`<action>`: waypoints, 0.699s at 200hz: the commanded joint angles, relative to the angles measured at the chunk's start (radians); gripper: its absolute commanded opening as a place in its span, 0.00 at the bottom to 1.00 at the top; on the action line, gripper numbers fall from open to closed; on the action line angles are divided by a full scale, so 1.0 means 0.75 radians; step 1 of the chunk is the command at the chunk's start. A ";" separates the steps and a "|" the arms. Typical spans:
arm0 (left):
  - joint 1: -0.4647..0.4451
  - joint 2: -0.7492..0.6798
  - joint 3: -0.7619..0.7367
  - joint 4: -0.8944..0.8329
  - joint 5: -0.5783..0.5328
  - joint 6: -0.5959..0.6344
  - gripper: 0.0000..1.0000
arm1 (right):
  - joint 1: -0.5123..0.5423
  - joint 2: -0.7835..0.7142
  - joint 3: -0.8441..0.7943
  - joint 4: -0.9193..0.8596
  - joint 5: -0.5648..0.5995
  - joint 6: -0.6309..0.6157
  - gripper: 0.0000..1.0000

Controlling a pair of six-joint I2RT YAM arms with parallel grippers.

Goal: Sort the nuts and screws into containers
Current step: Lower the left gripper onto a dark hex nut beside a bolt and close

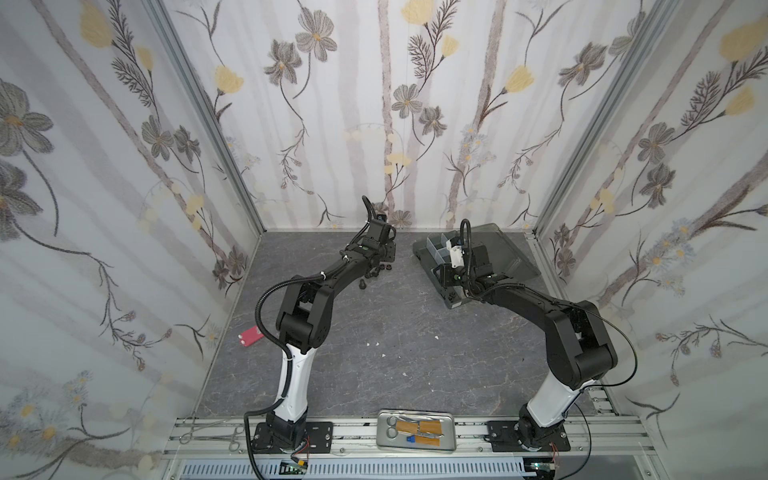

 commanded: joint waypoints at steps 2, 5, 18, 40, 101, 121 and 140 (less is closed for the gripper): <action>-0.020 0.102 0.148 -0.228 -0.036 0.043 0.43 | 0.000 0.006 -0.017 0.048 0.013 0.009 0.47; -0.021 0.119 0.170 -0.241 -0.038 0.041 0.45 | 0.000 0.008 -0.020 0.051 0.012 0.008 0.47; -0.036 0.195 0.265 -0.307 -0.035 0.051 0.48 | 0.002 0.008 -0.034 0.069 0.008 0.015 0.47; -0.049 0.302 0.390 -0.369 -0.066 0.032 0.49 | 0.005 0.008 -0.049 0.094 -0.002 0.023 0.46; -0.053 0.442 0.520 -0.389 -0.046 -0.017 0.48 | 0.010 0.010 -0.066 0.105 -0.001 0.025 0.47; -0.053 0.463 0.523 -0.396 -0.033 -0.019 0.46 | 0.009 0.008 -0.068 0.109 0.001 0.025 0.47; -0.058 0.481 0.521 -0.394 -0.066 -0.023 0.44 | 0.010 0.010 -0.069 0.111 0.001 0.025 0.47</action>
